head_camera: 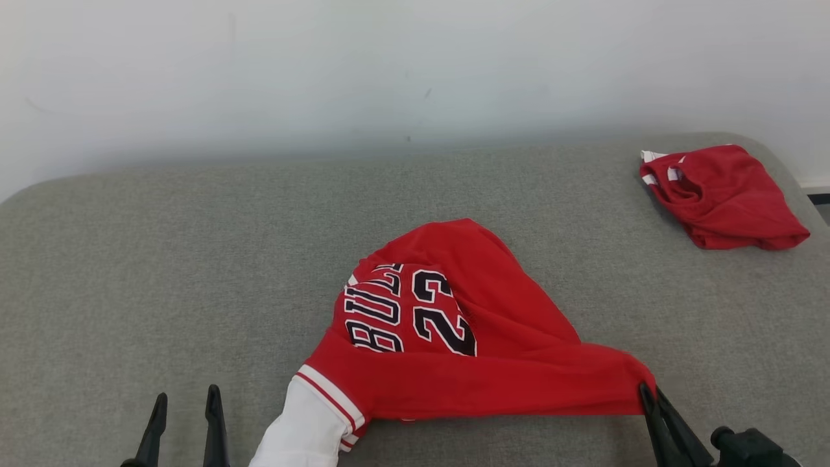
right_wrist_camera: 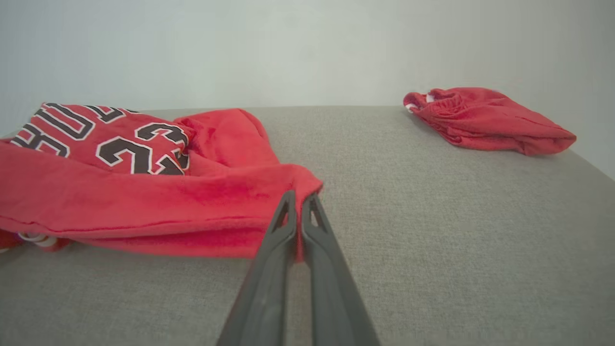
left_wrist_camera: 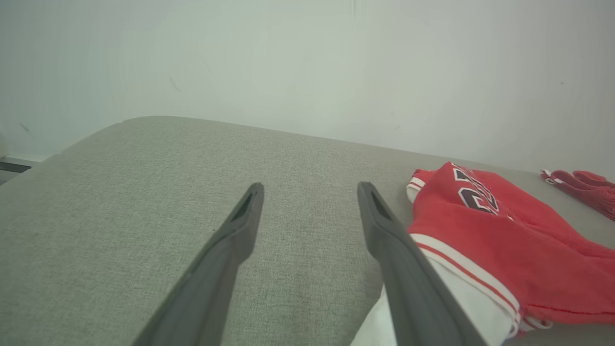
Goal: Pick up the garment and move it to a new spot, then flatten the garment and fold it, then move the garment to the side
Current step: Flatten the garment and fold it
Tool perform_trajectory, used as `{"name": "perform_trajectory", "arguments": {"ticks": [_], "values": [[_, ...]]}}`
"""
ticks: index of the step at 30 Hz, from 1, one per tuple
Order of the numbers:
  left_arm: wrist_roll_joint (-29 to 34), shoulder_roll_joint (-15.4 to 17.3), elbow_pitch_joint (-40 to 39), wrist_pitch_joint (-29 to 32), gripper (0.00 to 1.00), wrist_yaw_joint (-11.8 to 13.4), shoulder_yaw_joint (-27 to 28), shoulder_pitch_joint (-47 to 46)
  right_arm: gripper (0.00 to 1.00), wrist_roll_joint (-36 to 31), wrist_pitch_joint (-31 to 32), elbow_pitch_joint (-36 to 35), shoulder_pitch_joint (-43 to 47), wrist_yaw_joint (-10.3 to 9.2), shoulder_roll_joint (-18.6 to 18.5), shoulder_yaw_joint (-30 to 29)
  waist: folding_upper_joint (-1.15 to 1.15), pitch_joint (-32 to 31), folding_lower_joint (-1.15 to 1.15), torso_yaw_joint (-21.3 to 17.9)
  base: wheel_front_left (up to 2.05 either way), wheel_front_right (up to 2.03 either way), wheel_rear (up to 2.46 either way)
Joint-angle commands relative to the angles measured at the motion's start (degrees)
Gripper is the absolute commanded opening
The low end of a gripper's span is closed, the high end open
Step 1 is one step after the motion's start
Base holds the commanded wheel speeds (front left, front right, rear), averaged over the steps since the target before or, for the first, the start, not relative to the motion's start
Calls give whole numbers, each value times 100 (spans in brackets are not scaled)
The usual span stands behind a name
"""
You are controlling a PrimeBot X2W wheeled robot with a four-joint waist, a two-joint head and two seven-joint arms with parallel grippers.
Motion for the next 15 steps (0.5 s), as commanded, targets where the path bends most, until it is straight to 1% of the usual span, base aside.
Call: {"name": "perform_trajectory", "arguments": {"ticks": [1, 6, 7, 8, 10, 15], "values": [[-62, -5, 32, -16, 100, 0, -16, -43, 0, -29, -1, 110, 146, -18, -20, -66, 0, 13, 0, -38, 0, 0, 0], [-55, -6, 116, -16, 100, -12, -42, -8, 1, -17, -1, 396, 199, -18, 13, -161, 0, -29, 0, -29, 0, 0, 0], [-55, -5, 128, -16, 100, -14, -45, 13, 74, -23, 0, 452, 207, -18, 25, -193, 0, -49, 0, -23, 0, 0, 0], [-61, -6, 140, -16, 100, -12, -49, 45, 100, -16, -1, 465, 207, -18, 51, -234, 0, -73, 0, -18, 0, 0, 0], [-69, -5, 173, -16, 100, -15, -44, 114, 100, -33, -1, 459, 249, -18, 65, -321, 0, -129, 0, -13, 0, 0, 0], [-67, -6, 273, -16, 100, -17, -34, 185, 100, -148, 0, 52, 363, -17, 152, -619, 0, -206, 0, -10, 0, 0, 0]]}}
